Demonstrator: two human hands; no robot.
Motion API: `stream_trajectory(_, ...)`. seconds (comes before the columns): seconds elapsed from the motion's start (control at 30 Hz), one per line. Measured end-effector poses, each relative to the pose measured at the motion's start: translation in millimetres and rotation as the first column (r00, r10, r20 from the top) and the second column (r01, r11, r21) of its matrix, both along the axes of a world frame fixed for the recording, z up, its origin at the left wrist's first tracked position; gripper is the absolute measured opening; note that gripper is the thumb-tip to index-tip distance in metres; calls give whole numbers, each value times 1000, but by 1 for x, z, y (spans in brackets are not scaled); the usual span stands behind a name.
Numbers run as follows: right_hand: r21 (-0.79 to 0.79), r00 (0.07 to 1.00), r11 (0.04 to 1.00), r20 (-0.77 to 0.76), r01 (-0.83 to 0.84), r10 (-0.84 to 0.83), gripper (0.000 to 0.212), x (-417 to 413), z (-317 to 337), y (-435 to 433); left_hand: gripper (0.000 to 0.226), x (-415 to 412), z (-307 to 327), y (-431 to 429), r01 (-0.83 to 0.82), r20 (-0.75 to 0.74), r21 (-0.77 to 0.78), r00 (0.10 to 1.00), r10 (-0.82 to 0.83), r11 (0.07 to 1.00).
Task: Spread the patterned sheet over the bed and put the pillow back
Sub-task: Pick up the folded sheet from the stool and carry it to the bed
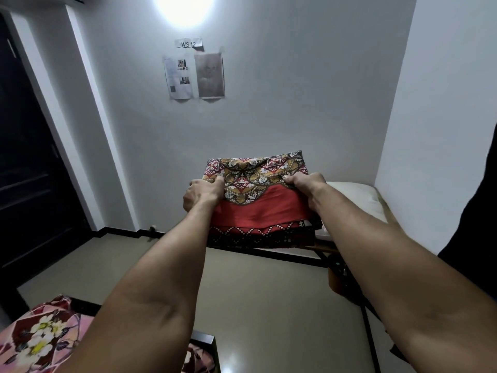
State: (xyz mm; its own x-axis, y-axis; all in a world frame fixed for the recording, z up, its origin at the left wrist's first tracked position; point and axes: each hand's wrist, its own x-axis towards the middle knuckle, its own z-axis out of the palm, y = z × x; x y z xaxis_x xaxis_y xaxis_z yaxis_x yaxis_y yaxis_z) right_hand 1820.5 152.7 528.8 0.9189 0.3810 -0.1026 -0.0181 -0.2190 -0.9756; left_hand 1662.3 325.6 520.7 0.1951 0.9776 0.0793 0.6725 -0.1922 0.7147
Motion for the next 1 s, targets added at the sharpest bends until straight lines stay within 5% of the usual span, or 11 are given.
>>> stream_trajectory(0.17, 7, 999, 999, 1, -50, 50, 37, 20, 1, 14, 77, 12, -2, 7, -34, -9, -2, 999, 34, 999)
stream_trajectory(0.43, -12, 997, 997, -5, -80, 80, 44, 40, -6, 56, 79, 25, -5, 42, -85, -23, 6, 996, 85, 996)
stream_trajectory(1.0, 13, 978, 978, 10, -208, 208, 33, 93, -7, 224, 83, 66, -9, 197, -192, -19, 7, 981, 192, 981)
